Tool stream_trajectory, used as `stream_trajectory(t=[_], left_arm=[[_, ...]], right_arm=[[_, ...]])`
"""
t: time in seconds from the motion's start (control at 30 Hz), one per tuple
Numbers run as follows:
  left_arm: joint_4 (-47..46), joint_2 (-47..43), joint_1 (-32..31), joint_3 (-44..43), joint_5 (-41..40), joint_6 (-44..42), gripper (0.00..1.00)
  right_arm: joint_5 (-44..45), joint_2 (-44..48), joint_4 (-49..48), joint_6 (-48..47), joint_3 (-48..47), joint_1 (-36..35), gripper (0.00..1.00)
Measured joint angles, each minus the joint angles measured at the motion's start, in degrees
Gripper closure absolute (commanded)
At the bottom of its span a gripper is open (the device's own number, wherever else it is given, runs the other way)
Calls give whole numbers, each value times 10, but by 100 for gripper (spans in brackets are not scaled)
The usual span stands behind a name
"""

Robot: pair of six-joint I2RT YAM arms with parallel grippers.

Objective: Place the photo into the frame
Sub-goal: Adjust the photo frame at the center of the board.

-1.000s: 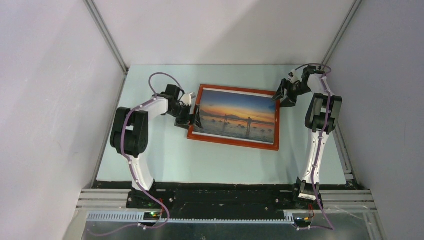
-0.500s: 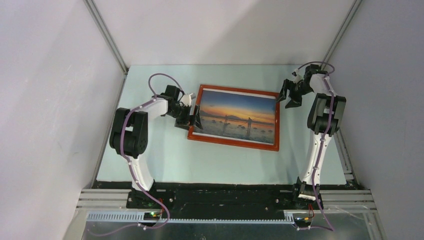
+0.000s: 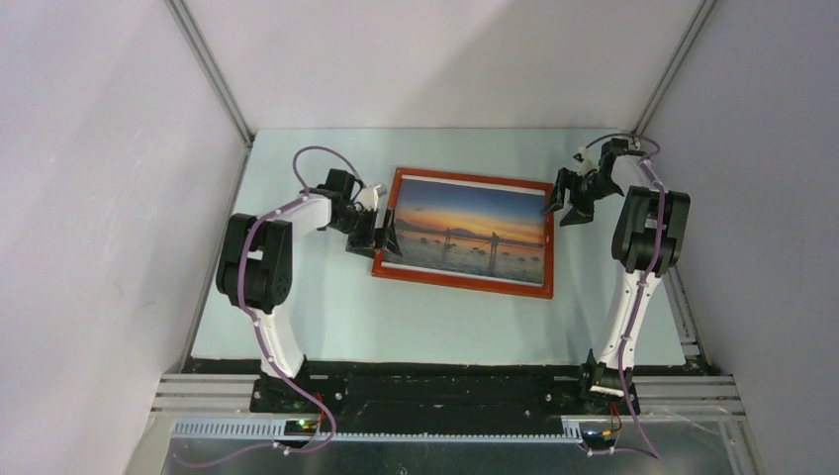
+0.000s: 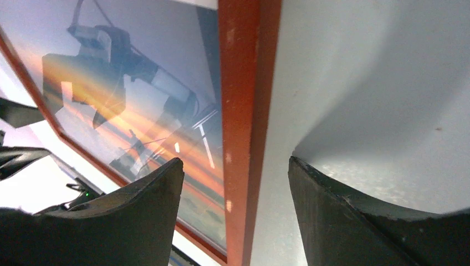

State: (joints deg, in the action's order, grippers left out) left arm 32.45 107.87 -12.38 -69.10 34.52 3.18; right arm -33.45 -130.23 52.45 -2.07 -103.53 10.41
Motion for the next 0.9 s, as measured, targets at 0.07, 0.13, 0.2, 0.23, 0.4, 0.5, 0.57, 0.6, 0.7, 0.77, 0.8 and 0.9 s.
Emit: stream_trajectory(t=[0.07,0.13,0.2,0.23,0.4,0.5,0.57,0.6,0.7,0.77,0.8,0.9], left_arm=[[0,0,0,0,3,0,1],[0,0,0,1,6,0,1],[1,0,0,1,9,0,1],[1,0,0,2,12,0,1],[2,0,2,4,22,-1,1],[3,0,2,5,26,-1,1],[6,0,2,7,31,-2,1],[7,0,2,8,34,-2,1],[12,0,2,9,42,-2,1],[14,0,2,9,47,-2,1],[16,0,2,10,49,-2,0],[17,0,2,11,53,-2,0]], right_arm=[[-11,1,0,0,7,-3,28],[-23,1,-1,0,11,-6,28],[-34,1,0,0,13,-9,29],[-37,1,0,0,13,-11,29],[-40,-5,8,-5,2,-14,29],[-41,-16,20,-6,-16,-14,29],[-41,-24,26,-6,-28,-15,30],[-42,-28,28,-6,-35,-15,30],[-44,-39,36,-6,-52,-15,30],[-45,-44,40,-6,-62,-15,30],[-45,-47,42,-7,-67,-16,30],[-45,-52,46,-8,-78,-16,30]])
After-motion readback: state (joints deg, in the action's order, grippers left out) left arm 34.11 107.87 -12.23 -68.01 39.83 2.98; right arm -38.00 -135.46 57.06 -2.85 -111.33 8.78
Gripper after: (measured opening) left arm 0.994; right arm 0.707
